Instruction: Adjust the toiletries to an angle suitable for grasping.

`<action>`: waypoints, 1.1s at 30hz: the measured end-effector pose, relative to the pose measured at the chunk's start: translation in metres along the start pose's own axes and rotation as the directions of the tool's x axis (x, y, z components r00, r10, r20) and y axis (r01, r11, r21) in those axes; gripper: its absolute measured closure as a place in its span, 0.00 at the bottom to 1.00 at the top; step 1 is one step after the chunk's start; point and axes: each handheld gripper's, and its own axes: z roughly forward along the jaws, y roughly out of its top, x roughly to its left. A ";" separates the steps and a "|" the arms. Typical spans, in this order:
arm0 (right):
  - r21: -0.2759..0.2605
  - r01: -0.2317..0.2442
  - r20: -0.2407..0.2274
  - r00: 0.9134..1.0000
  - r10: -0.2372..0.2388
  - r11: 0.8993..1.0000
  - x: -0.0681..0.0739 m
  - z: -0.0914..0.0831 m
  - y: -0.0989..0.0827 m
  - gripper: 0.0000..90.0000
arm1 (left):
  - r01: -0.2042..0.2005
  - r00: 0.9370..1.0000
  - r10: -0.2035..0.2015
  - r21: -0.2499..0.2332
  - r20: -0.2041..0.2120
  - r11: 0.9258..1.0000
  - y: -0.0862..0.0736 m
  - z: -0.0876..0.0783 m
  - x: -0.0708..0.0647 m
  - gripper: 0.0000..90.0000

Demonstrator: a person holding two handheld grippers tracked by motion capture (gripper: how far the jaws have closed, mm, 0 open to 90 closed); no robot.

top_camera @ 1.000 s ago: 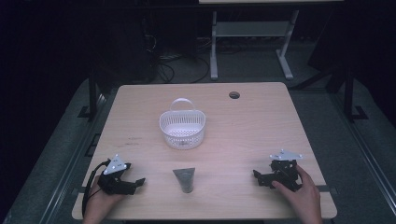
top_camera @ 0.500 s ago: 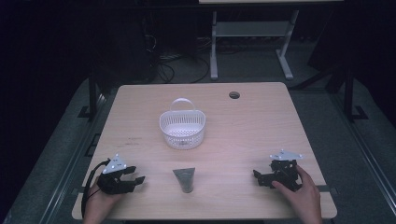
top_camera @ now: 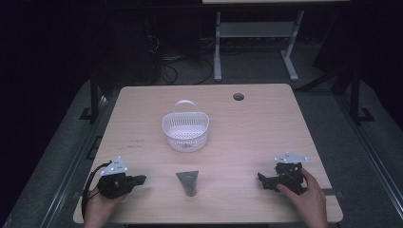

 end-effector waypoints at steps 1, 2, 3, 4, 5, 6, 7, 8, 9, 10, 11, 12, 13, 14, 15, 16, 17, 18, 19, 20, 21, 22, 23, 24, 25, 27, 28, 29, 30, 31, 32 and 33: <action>0.000 0.000 0.000 1.000 0.000 1.000 0.000 0.000 0.000 0.00 | -0.002 1.000 0.002 0.003 0.004 1.000 0.001 -0.001 -0.001 0.99; 0.000 0.000 0.000 1.000 0.000 1.000 0.000 0.000 0.000 0.00 | 0.001 1.000 -0.001 0.004 0.008 1.000 0.002 -0.001 -0.002 1.00; 0.000 0.000 0.000 1.000 0.000 1.000 0.000 0.000 0.000 0.00 | -0.006 1.000 0.006 0.009 0.014 1.000 0.004 -0.002 -0.004 1.00; 0.000 0.000 0.000 1.000 0.000 1.000 0.000 0.000 0.000 0.00 | -0.006 1.000 0.006 0.009 0.014 1.000 0.004 -0.002 -0.004 1.00; 0.000 0.000 0.000 1.000 0.000 1.000 0.000 0.000 0.000 0.00 | -0.014 1.000 0.014 0.010 0.017 1.000 0.006 -0.002 -0.006 1.00; 0.000 0.000 0.000 1.000 0.000 1.000 0.000 0.000 0.000 0.00 | -0.014 1.000 0.014 0.010 0.019 1.000 0.006 -0.002 -0.007 1.00; 0.000 0.000 0.000 1.000 0.000 1.000 0.000 0.000 0.000 0.00 | -0.016 1.000 0.016 0.010 0.024 1.000 0.007 -0.002 -0.008 1.00; 0.000 0.000 0.000 1.000 0.000 1.000 0.000 0.000 0.000 0.00 | -0.019 0.999 0.019 0.007 0.026 1.000 0.008 -0.002 -0.010 1.00; 0.000 0.000 0.000 1.000 0.000 1.000 0.000 0.000 0.000 0.00 | -0.022 0.999 0.022 0.007 0.032 1.000 0.010 -0.002 -0.011 1.00; 0.000 0.000 0.000 1.000 0.000 1.000 0.000 0.000 0.000 0.00 | -0.027 0.999 0.026 0.005 0.035 1.000 0.011 -0.003 -0.012 1.00; 0.000 0.000 0.000 1.000 0.000 1.000 0.000 0.000 0.000 0.00 | -0.026 0.999 0.026 0.002 0.040 1.000 0.012 -0.003 -0.013 1.00; 0.000 0.000 0.000 1.000 0.000 1.000 0.000 0.000 0.000 0.00 | -0.028 0.999 0.028 0.000 0.041 1.000 0.013 -0.004 -0.014 1.00; 0.000 0.000 0.000 1.000 0.000 1.000 0.000 0.000 0.000 0.00 | -0.029 0.999 0.029 0.000 0.042 1.000 0.014 -0.004 -0.015 1.00; 0.000 0.000 0.000 1.000 0.000 1.000 0.000 0.000 0.000 0.00 | -0.029 0.999 0.029 -0.002 0.047 1.000 0.015 -0.004 -0.016 1.00; 0.000 0.001 0.000 1.000 -0.001 1.000 0.000 0.000 0.000 0.00 | -0.029 0.998 0.029 -0.003 0.051 1.000 0.015 -0.005 -0.016 1.00; 0.000 0.001 0.000 1.000 -0.001 1.000 0.000 0.000 0.000 0.00 | -0.032 0.998 0.032 -0.002 0.051 1.000 0.016 -0.005 -0.017 1.00; 0.000 0.000 0.000 1.000 0.000 1.000 0.000 0.000 0.000 0.00 | -0.028 0.998 0.028 -0.004 0.051 1.000 0.016 -0.005 -0.018 1.00; 0.000 0.000 0.000 1.000 0.000 1.000 0.000 0.000 0.000 0.00 | -0.032 0.998 0.032 -0.003 0.052 0.999 0.017 -0.006 -0.019 1.00; 0.000 0.000 0.000 1.000 0.000 1.000 0.000 0.000 0.000 0.00 | -0.026 0.998 0.026 -0.007 0.056 1.000 0.017 -0.008 -0.020 1.00; 0.000 0.000 0.000 1.000 0.000 1.000 0.000 0.000 0.000 0.00 | -0.026 0.998 0.026 -0.007 0.056 1.000 0.017 -0.008 -0.020 1.00; 0.000 0.001 0.001 1.000 -0.001 1.000 0.000 0.000 0.000 0.00 | -0.022 0.998 0.023 -0.012 0.061 1.000 0.018 -0.009 -0.021 1.00; 0.000 0.001 0.001 1.000 -0.001 1.000 0.000 0.000 0.000 0.00 | -0.022 0.998 0.023 -0.012 0.061 1.000 0.018 -0.009 -0.021 1.00; 0.000 0.001 0.000 1.000 -0.001 1.000 0.000 0.000 0.000 0.00 | -0.021 0.998 0.021 -0.014 0.063 1.000 0.019 -0.010 -0.021 1.00; 0.000 0.000 0.000 1.000 0.000 1.000 0.000 0.000 0.000 0.00 | -0.020 0.998 0.021 -0.015 0.064 1.000 0.019 -0.011 -0.022 1.00; 0.000 0.001 0.000 1.000 -0.001 1.000 0.000 0.000 0.000 0.00 | -0.021 0.997 0.022 -0.016 0.068 1.000 0.020 -0.012 -0.023 1.00; 0.000 0.000 0.000 1.000 0.000 1.000 0.000 0.000 0.000 0.00 | -0.021 0.997 0.022 -0.021 0.072 1.000 0.022 -0.013 -0.025 1.00; 0.000 0.000 0.000 1.000 0.000 1.000 0.000 0.000 0.000 0.00 | -0.021 0.997 0.023 -0.021 0.075 1.000 0.023 -0.013 -0.026 1.00; 0.000 0.000 0.000 1.000 0.000 1.000 0.000 0.000 0.000 0.00 | -0.024 0.997 0.026 -0.025 0.075 0.999 0.025 -0.013 -0.028 1.00; 0.000 0.000 0.000 1.000 0.000 1.000 0.000 0.000 0.000 0.00 | -0.026 0.996 0.029 -0.028 0.079 0.999 0.026 -0.013 -0.030 1.00; 0.000 0.000 0.000 1.000 0.000 1.000 0.000 0.000 0.000 0.00 | -0.029 0.996 0.032 -0.029 0.082 0.999 0.027 -0.013 -0.031 1.00; 0.000 0.000 0.000 1.000 0.000 1.000 0.000 0.000 0.000 0.00 | -0.037 0.996 0.039 -0.028 0.081 0.999 0.029 -0.013 -0.032 1.00; 0.000 0.000 0.000 1.000 0.000 1.000 0.000 0.000 0.000 0.00 | -0.043 0.995 0.045 -0.028 0.086 0.999 0.031 -0.013 -0.034 1.00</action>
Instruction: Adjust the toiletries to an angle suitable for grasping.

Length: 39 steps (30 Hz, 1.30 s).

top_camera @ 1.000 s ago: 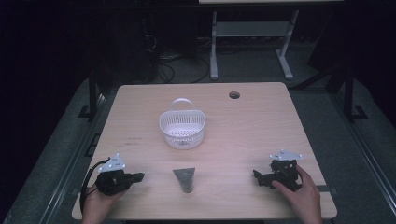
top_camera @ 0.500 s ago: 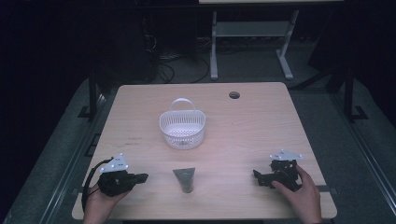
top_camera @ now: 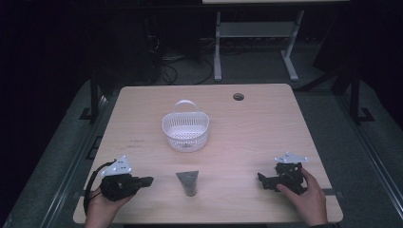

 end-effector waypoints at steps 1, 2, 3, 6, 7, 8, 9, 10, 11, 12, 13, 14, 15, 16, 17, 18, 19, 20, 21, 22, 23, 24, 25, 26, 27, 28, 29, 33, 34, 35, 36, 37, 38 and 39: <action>0.000 0.000 0.000 1.000 0.000 1.000 0.000 0.000 0.000 0.00 | -0.005 1.000 0.005 0.000 0.003 1.000 0.002 0.001 -0.002 1.00; 0.000 0.000 0.000 1.000 0.000 1.000 0.000 0.000 0.000 0.00 | -0.011 1.000 0.011 -0.002 0.007 1.000 0.005 0.002 -0.003 1.00; 0.000 0.000 0.000 1.000 0.000 1.000 0.000 0.000 0.000 0.00 | -0.018 1.000 0.018 -0.002 0.011 1.000 0.007 0.003 -0.005 1.00; 0.000 0.000 0.000 1.000 0.000 1.000 0.000 0.000 0.000 0.00 | -0.032 0.999 0.032 -0.001 0.026 0.999 0.013 0.006 -0.010 1.00; 0.000 0.000 0.000 1.000 0.000 1.000 0.000 0.000 0.000 0.00 | -0.038 0.999 0.038 0.002 0.028 0.999 0.014 0.006 -0.012 1.00; 0.000 0.000 0.000 1.000 0.000 1.000 0.000 0.000 0.000 0.00 | -0.045 0.999 0.045 0.001 0.030 0.999 0.016 0.006 -0.014 1.00; 0.000 0.000 0.000 1.000 0.000 1.000 0.000 0.000 0.000 0.00 | -0.050 0.998 0.050 -0.001 0.034 0.999 0.018 0.006 -0.015 1.00; 0.000 -0.001 0.000 1.000 0.001 1.000 0.000 0.000 0.000 0.00 | -0.052 0.998 0.052 -0.001 0.038 0.999 0.019 0.006 -0.016 1.00; 0.000 0.000 0.000 1.000 0.000 1.000 0.000 0.000 0.000 0.00 | -0.052 0.998 0.053 -0.007 0.038 0.999 0.020 0.005 -0.018 1.00; 0.000 0.000 0.000 1.000 0.000 1.000 0.000 0.000 0.000 0.00 | -0.055 0.997 0.056 -0.013 0.046 0.998 0.023 0.004 -0.021 1.00; 0.000 0.000 0.000 1.000 0.000 1.000 0.000 0.000 0.000 0.00 | -0.055 0.997 0.056 -0.013 0.046 0.998 0.023 0.004 -0.021 1.00; 0.000 0.000 0.000 1.000 0.000 1.000 0.000 0.000 0.000 0.00 | -0.063 0.996 0.064 -0.020 0.055 0.998 0.026 0.003 -0.023 1.00; 0.000 0.000 0.000 1.000 0.000 1.000 0.000 0.000 0.000 0.00 | -0.063 0.996 0.064 -0.020 0.055 0.998 0.026 0.003 -0.023 1.00; 0.000 0.000 0.000 1.000 0.000 1.000 0.000 0.000 0.000 0.00 | -0.060 0.996 0.062 -0.026 0.062 0.998 0.028 0.002 -0.023 1.00; 0.000 0.000 0.000 1.000 0.000 1.000 0.000 0.000 0.000 0.00 | -0.062 0.996 0.064 -0.026 0.063 0.998 0.029 0.002 -0.024 1.00; 0.000 0.000 0.000 1.000 0.000 1.000 0.000 0.000 0.000 0.00 | -0.066 0.996 0.068 -0.028 0.065 0.997 0.031 0.002 -0.025 1.00; 0.000 0.000 0.000 1.000 0.000 1.000 0.000 0.000 0.000 0.00 | -0.072 0.995 0.074 -0.029 0.066 0.997 0.033 0.002 -0.026 1.00; 0.000 0.000 0.000 1.000 0.000 1.000 0.000 0.000 0.000 0.00 | -0.075 0.995 0.077 -0.032 0.068 0.997 0.035 0.002 -0.028 1.00; 0.000 0.001 0.000 1.000 -0.001 1.000 0.000 0.000 0.000 0.00 | -0.081 0.994 0.083 -0.031 0.070 0.996 0.037 0.002 -0.029 1.00; 0.000 -0.001 0.000 1.000 0.001 1.000 0.000 0.000 0.000 0.00 | -0.088 0.993 0.091 -0.036 0.074 0.995 0.041 0.002 -0.031 1.00; 0.000 -0.001 0.000 1.000 0.001 1.000 0.000 0.000 0.000 0.00 | -0.088 0.993 0.091 -0.036 0.074 0.995 0.041 0.002 -0.031 1.00; 0.000 -0.001 0.000 1.000 0.001 1.000 0.000 0.000 0.000 0.00 | -0.091 0.992 0.094 -0.037 0.079 0.995 0.043 0.002 -0.032 1.00; 0.000 0.001 0.001 1.000 -0.001 1.000 0.000 0.000 0.000 0.00 | -0.095 0.992 0.097 -0.037 0.078 0.995 0.045 0.003 -0.033 1.00; 0.000 0.000 0.000 1.000 0.000 1.000 0.000 0.000 0.000 0.00 | -0.104 0.991 0.106 -0.038 0.081 0.994 0.047 0.003 -0.035 1.00; 0.000 0.002 0.001 1.000 -0.002 1.000 0.000 0.000 0.000 0.00 | -0.104 0.991 0.107 -0.039 0.086 0.994 0.048 0.003 -0.036 1.00; 0.000 0.001 0.001 1.000 -0.001 1.000 0.000 0.000 0.000 0.00 | -0.111 0.990 0.115 -0.040 0.087 0.993 0.049 0.003 -0.037 1.00; 0.000 0.001 0.001 1.000 -0.001 1.000 0.000 0.000 0.000 0.00 | -0.116 0.989 0.119 -0.043 0.090 0.992 0.051 0.004 -0.038 1.00; 0.000 0.001 0.001 1.000 -0.001 1.000 0.000 0.000 0.000 0.00 | -0.131 0.986 0.135 -0.051 0.098 0.990 0.056 0.004 -0.043 1.00; 0.000 0.001 0.001 1.000 -0.001 1.000 0.000 0.000 0.000 0.00 | -0.132 0.985 0.137 -0.052 0.100 0.990 0.058 0.004 -0.044 1.00; 0.001 0.001 0.001 1.000 -0.001 1.000 0.000 0.000 0.000 0.00 | -0.138 0.985 0.143 -0.053 0.101 0.989 0.059 0.005 -0.044 1.00; 0.000 0.001 0.001 1.000 -0.001 1.000 0.000 0.000 0.000 0.00 | -0.138 0.984 0.143 -0.054 0.104 0.989 0.061 0.006 -0.045 1.00; 0.000 0.001 0.001 1.000 -0.001 1.000 0.000 0.000 0.000 0.00 | -0.138 0.984 0.143 -0.054 0.104 0.989 0.061 0.006 -0.045 1.00; 0.000 0.001 0.001 1.000 -0.001 1.000 0.000 0.000 0.000 0.00 | -0.139 0.984 0.144 -0.054 0.105 0.989 0.061 0.007 -0.046 1.00; 0.000 0.001 0.001 1.000 -0.001 1.000 0.000 0.000 0.000 0.00 | -0.140 0.984 0.145 -0.053 0.105 0.989 0.062 0.008 -0.046 1.00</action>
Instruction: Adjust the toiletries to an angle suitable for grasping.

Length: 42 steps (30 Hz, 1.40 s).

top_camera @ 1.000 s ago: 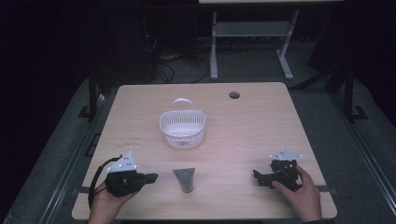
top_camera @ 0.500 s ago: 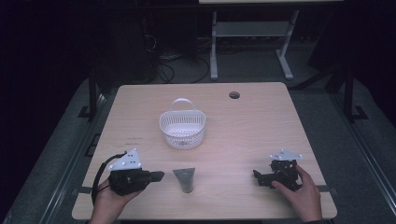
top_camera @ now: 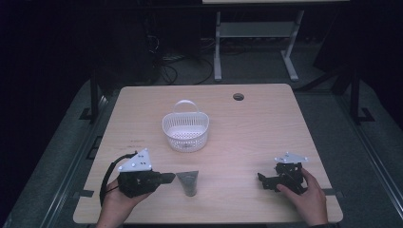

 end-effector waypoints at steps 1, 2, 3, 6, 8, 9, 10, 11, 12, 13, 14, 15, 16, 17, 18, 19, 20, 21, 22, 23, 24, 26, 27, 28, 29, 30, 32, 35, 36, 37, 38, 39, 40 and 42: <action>0.000 0.000 0.000 1.000 0.000 1.000 0.000 0.000 0.000 0.00 | -0.003 1.000 0.003 0.003 0.001 1.000 0.001 0.001 0.000 1.00; 0.000 0.000 0.000 1.000 0.000 1.000 0.000 0.000 0.000 0.00 | -0.005 1.000 0.005 0.006 0.001 1.000 0.001 0.001 0.000 1.00; 0.000 0.000 0.000 1.000 0.000 1.000 0.000 0.000 0.000 0.00 | -0.005 1.000 0.005 0.004 0.001 1.000 0.002 0.003 0.001 1.00; 0.000 0.000 0.000 1.000 0.000 1.000 0.000 0.000 0.000 0.00 | -0.007 1.000 0.007 0.007 -0.001 1.000 0.003 0.003 0.001 1.00; 0.000 0.000 0.000 1.000 0.000 1.000 0.000 0.000 0.000 0.00 | -0.010 1.000 0.010 0.010 -0.003 1.000 0.004 0.004 0.002 1.00; 0.000 0.000 0.000 1.000 0.000 1.000 0.000 0.000 0.000 0.00 | -0.010 1.000 0.010 0.010 -0.004 1.000 0.004 0.004 0.002 1.00; 0.000 0.000 0.000 1.000 0.000 1.000 0.000 0.000 0.000 0.00 | -0.009 1.000 0.009 0.009 -0.004 1.000 0.004 0.005 0.002 1.00; 0.000 0.000 0.000 1.000 0.000 1.000 0.000 0.000 0.000 0.00 | -0.008 1.000 0.008 0.008 -0.005 1.000 0.004 0.005 0.002 1.00; 0.000 0.000 0.000 1.000 0.000 1.000 0.000 0.000 0.000 0.00 | -0.008 1.000 0.008 0.009 -0.007 1.000 0.005 0.005 0.003 1.00; 0.000 0.000 0.000 1.000 0.000 1.000 0.000 0.000 0.000 0.00 | -0.009 1.000 0.009 0.010 -0.007 1.000 0.005 0.005 0.004 1.00; 0.000 0.000 0.000 1.000 0.000 1.000 0.000 0.000 0.000 0.00 | -0.011 1.000 0.011 0.012 -0.011 1.000 0.005 0.005 0.004 1.00; 0.000 0.000 0.000 1.000 0.000 1.000 0.000 0.000 0.000 0.00 | -0.006 1.000 0.006 0.008 -0.012 1.000 0.006 0.005 0.005 1.00; 0.000 0.000 0.000 1.000 0.000 1.000 0.000 0.000 0.000 0.00 | -0.006 1.000 0.006 0.008 -0.012 1.000 0.006 0.005 0.006 1.00; 0.000 0.000 0.000 1.000 0.000 1.000 0.000 0.000 0.000 0.00 | -0.008 1.000 0.009 0.009 -0.015 1.000 0.006 0.005 0.006 1.00; 0.000 -0.001 0.000 1.000 0.001 1.000 0.000 0.000 0.000 0.00 | -0.006 1.000 0.007 0.008 -0.019 1.000 0.006 0.005 0.007 1.00; 0.000 0.000 0.000 1.000 0.000 1.000 0.000 0.000 0.000 0.00 | -0.007 1.000 0.007 0.010 -0.023 1.000 0.007 0.005 0.008 1.00; 0.000 0.000 0.000 1.000 0.000 1.000 0.000 0.000 0.000 0.00 | -0.007 1.000 0.007 0.009 -0.026 1.000 0.007 0.005 0.008 1.00; 0.000 -0.001 0.000 1.000 0.001 1.000 0.000 0.000 0.000 0.00 | -0.004 1.000 0.004 0.007 -0.030 1.000 0.007 0.005 0.009 1.00; 0.000 0.000 0.000 1.000 0.000 1.000 0.000 0.000 0.000 0.00 | -0.008 0.999 0.008 0.009 -0.032 1.000 0.008 0.005 0.010 1.00; 0.000 0.000 0.000 1.000 0.000 1.000 0.000 0.000 0.000 0.00 | -0.008 0.999 0.008 0.008 -0.035 1.000 0.008 0.005 0.011 1.00; 0.000 -0.001 0.000 1.000 0.001 1.000 0.000 0.000 0.000 0.00 | -0.007 0.999 0.008 0.008 -0.037 1.000 0.008 0.005 0.012 1.00; 0.000 0.000 0.000 1.000 0.000 1.000 0.000 0.000 0.000 0.00 | -0.010 0.999 0.011 0.012 -0.040 1.000 0.009 0.006 0.013 1.00; 0.001 0.000 0.000 1.000 0.000 1.000 0.000 0.000 0.000 0.00 | -0.009 0.999 0.009 0.011 -0.044 1.000 0.009 0.007 0.014 1.00; 0.001 0.000 0.000 1.000 0.000 1.000 0.000 0.000 0.000 0.00 | -0.007 0.999 0.008 0.012 -0.045 1.000 0.009 0.008 0.014 1.00; 0.001 0.000 0.000 1.000 0.000 1.000 0.000 0.000 0.000 0.00 | -0.008 0.999 0.008 0.013 -0.046 1.000 0.010 0.008 0.015 1.00; 0.001 0.000 0.000 1.000 0.000 1.000 0.000 0.000 0.000 0.00 | -0.008 0.999 0.009 0.015 -0.048 1.000 0.010 0.009 0.015 1.00; 0.000 0.000 0.000 1.000 0.000 1.000 0.000 0.000 0.000 0.00 | -0.011 0.998 0.012 0.017 -0.054 1.000 0.011 0.010 0.016 1.00; -0.001 -0.001 0.000 1.000 0.001 1.000 0.000 0.000 0.000 0.00 | -0.015 0.998 0.016 0.024 -0.058 1.000 0.012 0.012 0.019 1.00; -0.001 -0.001 0.000 1.000 0.001 1.000 0.000 0.000 0.000 0.00 | -0.010 0.998 0.011 0.021 -0.061 1.000 0.012 0.013 0.019 1.00; -0.001 -0.001 0.000 1.000 0.001 1.000 0.000 0.000 0.000 0.00 | -0.012 0.998 0.013 0.023 -0.062 1.000 0.012 0.013 0.020 1.00; -0.001 -0.001 0.000 1.000 0.001 1.000 0.000 0.000 0.000 0.00 | -0.014 0.998 0.016 0.025 -0.064 1.000 0.012 0.014 0.022 1.00; -0.002 -0.001 0.000 1.000 0.001 1.000 0.000 0.000 0.000 0.00 | -0.012 0.998 0.014 0.024 -0.065 1.000 0.013 0.014 0.022 1.00; -0.001 -0.001 0.000 1.000 0.001 1.000 0.000 0.000 0.000 0.00 | -0.016 0.998 0.018 0.027 -0.066 1.000 0.014 0.015 0.023 1.00; -0.001 -0.002 0.000 1.000 0.002 1.000 0.000 0.000 0.000 0.00 | -0.019 0.998 0.021 0.027 -0.067 0.999 0.015 0.015 0.024 1.00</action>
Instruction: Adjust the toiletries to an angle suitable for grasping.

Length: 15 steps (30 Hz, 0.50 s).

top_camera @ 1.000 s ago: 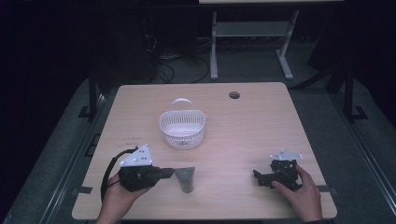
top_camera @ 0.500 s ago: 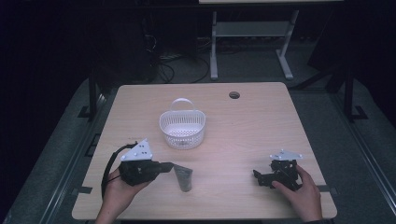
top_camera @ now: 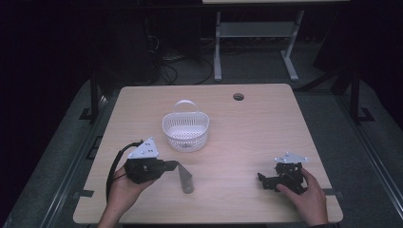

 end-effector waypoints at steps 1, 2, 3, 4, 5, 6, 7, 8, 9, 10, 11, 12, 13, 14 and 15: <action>0.000 0.000 0.000 1.000 0.000 1.000 0.000 0.000 0.000 0.00 | -0.001 1.000 0.001 -0.002 0.000 1.000 0.001 0.000 0.000 1.00; 0.000 0.000 0.000 1.000 0.000 1.000 0.000 0.000 0.000 0.00 | -0.001 1.000 0.001 -0.004 -0.001 1.000 0.002 0.001 0.001 1.00; -0.001 0.002 0.000 1.000 -0.002 1.000 0.000 0.000 0.000 0.00 | -0.006 1.000 0.006 0.000 -0.001 1.000 0.003 0.001 0.002 1.00; 0.000 0.003 0.000 1.000 -0.003 1.000 0.000 0.000 0.000 0.00 | -0.004 1.000 0.004 -0.003 -0.003 1.000 0.004 0.001 0.002 1.00; -0.001 0.002 0.000 1.000 -0.002 1.000 0.000 0.000 0.000 0.00 | -0.009 1.000 0.009 -0.004 -0.002 1.000 0.006 0.002 0.003 1.00; -0.001 0.002 0.000 1.000 -0.002 1.000 0.000 0.000 0.000 0.00 | -0.009 1.000 0.009 -0.004 -0.002 1.000 0.006 0.002 0.003 1.00; -0.001 0.002 0.000 1.000 -0.002 1.000 0.000 0.000 0.000 0.00 | -0.006 1.000 0.006 -0.011 -0.002 1.000 0.007 0.003 0.003 1.00; -0.001 0.002 0.000 1.000 -0.002 1.000 0.000 0.000 0.000 0.00 | -0.012 1.000 0.012 -0.009 0.000 1.000 0.007 0.003 0.004 1.00; -0.001 0.002 0.000 1.000 -0.002 1.000 0.000 0.000 0.000 0.00 | -0.010 1.000 0.010 -0.009 0.000 1.000 0.008 0.003 0.004 1.00; -0.001 0.002 0.000 1.000 -0.002 1.000 0.000 0.000 0.000 0.00 | -0.010 1.000 0.010 -0.011 0.000 1.000 0.009 0.004 0.005 1.00; -0.001 0.002 0.000 1.000 -0.002 1.000 0.000 0.000 0.000 0.00 | -0.008 1.000 0.008 -0.011 0.002 1.000 0.009 0.005 0.006 1.00; -0.001 0.002 0.000 1.000 -0.002 1.000 0.000 0.000 0.000 0.00 | -0.008 1.000 0.008 -0.010 0.002 1.000 0.009 0.005 0.006 1.00; -0.001 0.002 0.000 1.000 -0.002 1.000 0.000 0.000 0.000 0.00 | -0.009 1.000 0.009 -0.008 0.003 1.000 0.010 0.006 0.006 1.00; -0.001 0.002 0.000 1.000 -0.002 1.000 0.000 0.000 0.000 0.00 | -0.008 1.000 0.008 -0.008 0.004 1.000 0.009 0.006 0.007 1.00; -0.001 0.002 0.000 1.000 -0.002 1.000 0.000 0.000 0.000 0.00 | -0.007 1.000 0.007 -0.007 0.003 1.000 0.009 0.006 0.007 1.00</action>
